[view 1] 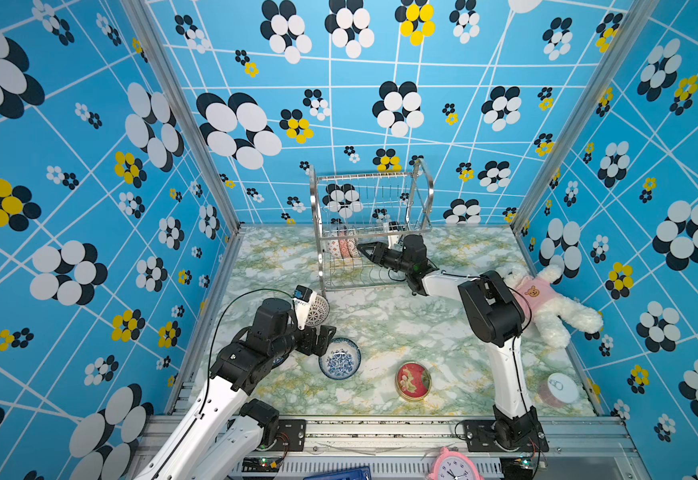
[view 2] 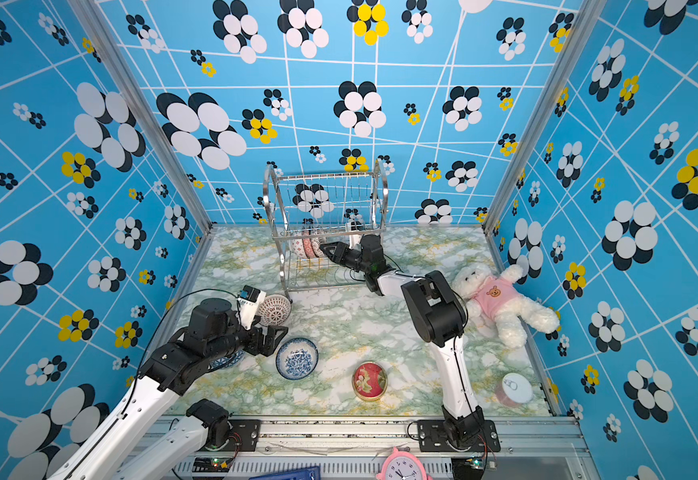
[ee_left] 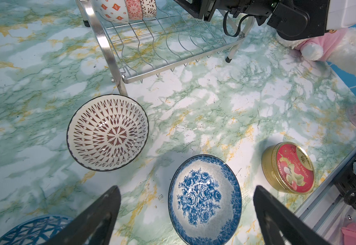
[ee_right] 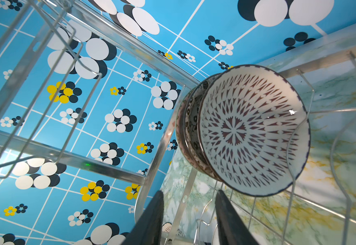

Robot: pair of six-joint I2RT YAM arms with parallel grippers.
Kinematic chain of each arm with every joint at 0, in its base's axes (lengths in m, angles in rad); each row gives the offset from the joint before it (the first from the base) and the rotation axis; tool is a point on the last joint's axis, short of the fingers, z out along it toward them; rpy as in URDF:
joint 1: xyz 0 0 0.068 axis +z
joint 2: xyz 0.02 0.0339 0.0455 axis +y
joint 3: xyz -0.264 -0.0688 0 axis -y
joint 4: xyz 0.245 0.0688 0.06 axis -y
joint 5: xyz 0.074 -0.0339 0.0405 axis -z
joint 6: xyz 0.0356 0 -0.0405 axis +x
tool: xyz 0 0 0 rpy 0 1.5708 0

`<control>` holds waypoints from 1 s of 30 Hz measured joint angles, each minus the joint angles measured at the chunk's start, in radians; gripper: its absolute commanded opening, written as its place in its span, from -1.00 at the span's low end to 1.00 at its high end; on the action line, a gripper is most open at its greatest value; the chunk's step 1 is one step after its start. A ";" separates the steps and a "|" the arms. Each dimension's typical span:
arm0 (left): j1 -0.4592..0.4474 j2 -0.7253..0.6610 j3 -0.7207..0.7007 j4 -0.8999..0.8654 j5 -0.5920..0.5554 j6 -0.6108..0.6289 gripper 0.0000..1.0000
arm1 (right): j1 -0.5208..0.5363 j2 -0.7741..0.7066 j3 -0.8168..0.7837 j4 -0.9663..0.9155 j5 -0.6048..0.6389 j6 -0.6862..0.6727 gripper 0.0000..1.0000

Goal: Load bowls into a dish rack
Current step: Place the bowl in the dish rack.

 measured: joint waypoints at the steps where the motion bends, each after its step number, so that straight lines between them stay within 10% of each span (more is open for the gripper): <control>1: 0.000 0.000 0.000 0.000 -0.006 0.000 0.98 | 0.000 -0.012 -0.013 -0.001 -0.001 -0.005 -0.12; 30: 0.002 0.016 0.041 -0.156 -0.247 -0.263 1.00 | 0.124 -0.356 -0.421 0.000 -0.013 -0.103 -0.06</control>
